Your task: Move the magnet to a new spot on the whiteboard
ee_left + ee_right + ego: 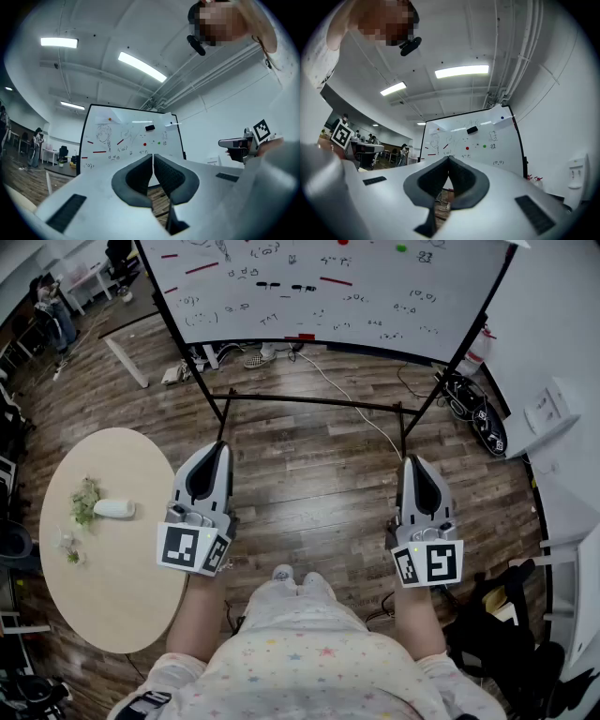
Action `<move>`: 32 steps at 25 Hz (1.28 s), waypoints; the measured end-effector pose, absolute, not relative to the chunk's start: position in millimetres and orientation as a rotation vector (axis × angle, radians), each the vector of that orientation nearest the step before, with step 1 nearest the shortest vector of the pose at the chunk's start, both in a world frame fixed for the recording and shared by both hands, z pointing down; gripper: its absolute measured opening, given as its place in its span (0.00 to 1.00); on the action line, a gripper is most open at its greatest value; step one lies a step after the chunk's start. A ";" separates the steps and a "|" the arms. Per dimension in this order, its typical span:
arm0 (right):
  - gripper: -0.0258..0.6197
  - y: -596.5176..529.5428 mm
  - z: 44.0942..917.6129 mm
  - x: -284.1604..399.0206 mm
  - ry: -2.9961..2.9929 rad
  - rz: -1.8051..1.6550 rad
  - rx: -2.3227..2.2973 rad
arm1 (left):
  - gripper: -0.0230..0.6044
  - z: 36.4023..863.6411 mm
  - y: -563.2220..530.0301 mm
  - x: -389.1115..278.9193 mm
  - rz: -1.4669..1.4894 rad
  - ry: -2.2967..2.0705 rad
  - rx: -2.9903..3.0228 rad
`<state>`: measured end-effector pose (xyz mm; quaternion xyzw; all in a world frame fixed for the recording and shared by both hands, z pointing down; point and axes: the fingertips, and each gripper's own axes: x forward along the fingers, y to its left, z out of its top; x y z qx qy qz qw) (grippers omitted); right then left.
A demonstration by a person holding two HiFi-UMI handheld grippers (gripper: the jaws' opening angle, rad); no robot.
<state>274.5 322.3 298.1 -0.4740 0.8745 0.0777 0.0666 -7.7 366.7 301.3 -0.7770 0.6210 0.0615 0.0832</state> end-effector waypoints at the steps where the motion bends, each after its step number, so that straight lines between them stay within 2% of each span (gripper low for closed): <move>1: 0.04 325.4 298.5 272.8 2.636 0.229 -1.430 | 0.07 302.4 369.9 -7.3 0.183 1.845 -2.327; 15: 0.06 340.5 287.4 224.7 2.599 0.219 -1.407 | 0.08 305.3 380.1 -18.0 0.162 1.728 -2.444; 18: 0.16 337.1 286.3 212.2 2.598 0.244 -1.434 | 0.26 304.9 375.7 -30.6 0.162 1.744 -2.443; 21: 0.25 333.7 281.3 205.4 2.569 0.262 -1.459 | 0.35 303.7 369.2 -45.6 0.185 1.764 -2.430; 26: 0.31 321.7 275.0 194.3 2.537 0.278 -1.499 | 0.43 296.3 349.9 -66.4 0.166 1.737 -2.414; 32: 0.42 296.9 281.1 185.9 2.550 0.264 -1.528 | 0.44 292.1 325.2 -82.2 0.183 1.735 -2.406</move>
